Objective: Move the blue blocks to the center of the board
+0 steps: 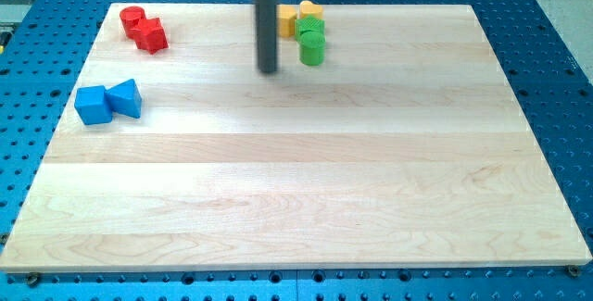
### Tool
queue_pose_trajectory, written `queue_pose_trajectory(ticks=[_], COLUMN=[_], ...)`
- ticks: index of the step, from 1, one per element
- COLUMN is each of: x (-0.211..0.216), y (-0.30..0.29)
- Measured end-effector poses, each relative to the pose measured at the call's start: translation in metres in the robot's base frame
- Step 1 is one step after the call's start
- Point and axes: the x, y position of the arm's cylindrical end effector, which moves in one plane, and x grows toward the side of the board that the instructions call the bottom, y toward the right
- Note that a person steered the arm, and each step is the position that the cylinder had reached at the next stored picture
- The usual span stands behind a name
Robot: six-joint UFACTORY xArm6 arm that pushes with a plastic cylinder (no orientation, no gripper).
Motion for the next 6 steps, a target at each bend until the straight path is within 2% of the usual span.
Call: queue_pose_trajectory(ticks=[1, 2, 4, 6], x=[0.117, 0.119, 0.042, 0.026], y=[-0.087, -0.233, -0.185, 0.007])
